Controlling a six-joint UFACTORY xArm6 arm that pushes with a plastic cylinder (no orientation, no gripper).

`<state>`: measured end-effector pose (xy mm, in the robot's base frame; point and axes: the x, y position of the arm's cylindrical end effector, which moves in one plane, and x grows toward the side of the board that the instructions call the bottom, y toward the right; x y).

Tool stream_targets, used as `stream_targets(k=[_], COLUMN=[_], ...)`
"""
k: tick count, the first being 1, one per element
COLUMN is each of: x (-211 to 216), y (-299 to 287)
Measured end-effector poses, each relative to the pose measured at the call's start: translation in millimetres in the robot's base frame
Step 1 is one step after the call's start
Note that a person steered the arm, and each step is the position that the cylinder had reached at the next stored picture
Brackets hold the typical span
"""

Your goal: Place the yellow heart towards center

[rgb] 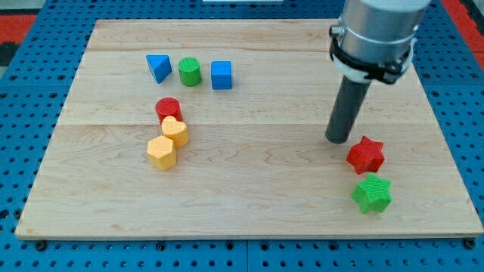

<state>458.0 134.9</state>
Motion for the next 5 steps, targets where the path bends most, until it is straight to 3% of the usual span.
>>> stream_targets(k=[1,3,4,5], x=[-10.5,100.2,103.8,56.8], y=[-40.9,-154.6,-235.3,-257.8])
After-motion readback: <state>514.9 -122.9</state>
